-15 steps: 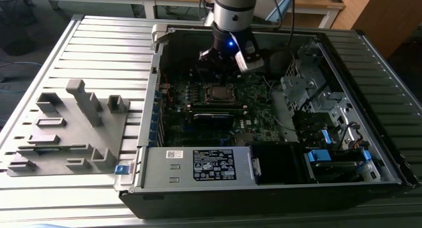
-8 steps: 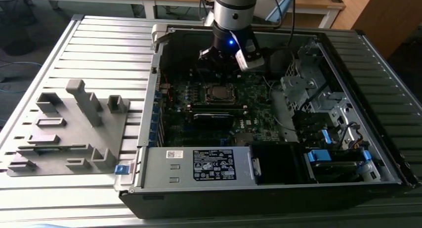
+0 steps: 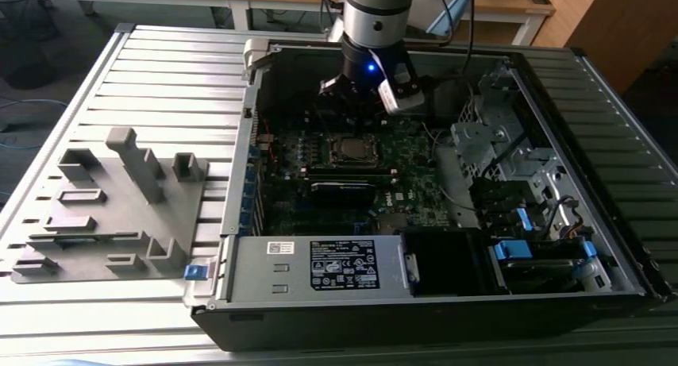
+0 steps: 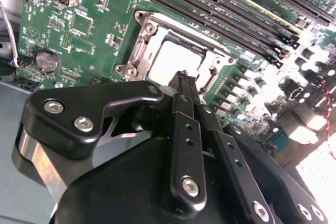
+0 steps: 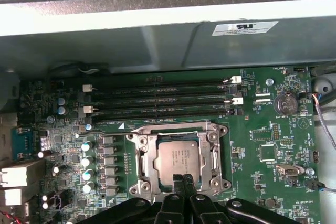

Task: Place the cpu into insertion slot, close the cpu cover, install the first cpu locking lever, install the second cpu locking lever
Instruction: 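Install the first cpu locking lever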

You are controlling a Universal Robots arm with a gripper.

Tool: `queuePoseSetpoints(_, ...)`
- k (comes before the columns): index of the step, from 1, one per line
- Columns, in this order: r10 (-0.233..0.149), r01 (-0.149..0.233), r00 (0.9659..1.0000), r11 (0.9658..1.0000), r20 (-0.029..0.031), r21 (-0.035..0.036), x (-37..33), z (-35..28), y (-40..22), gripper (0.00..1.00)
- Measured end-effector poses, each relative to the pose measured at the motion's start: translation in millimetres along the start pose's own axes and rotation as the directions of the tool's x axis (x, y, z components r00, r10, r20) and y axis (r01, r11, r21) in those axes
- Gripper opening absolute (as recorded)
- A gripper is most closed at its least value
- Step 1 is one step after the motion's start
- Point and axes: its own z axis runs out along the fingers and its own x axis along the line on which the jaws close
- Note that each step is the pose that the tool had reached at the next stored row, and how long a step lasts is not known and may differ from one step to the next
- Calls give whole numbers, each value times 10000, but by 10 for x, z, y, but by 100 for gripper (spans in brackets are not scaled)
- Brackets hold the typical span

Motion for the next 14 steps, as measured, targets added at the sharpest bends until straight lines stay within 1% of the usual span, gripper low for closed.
queuePoseSetpoints(3,0,0,10000,10000,1,0,22,0,-2,11)
queuePoseSetpoints(6,0,0,10000,10000,1,0,58,0,-5,11)
queuePoseSetpoints(14,0,0,10000,10000,0,0,71,0,-6,11)
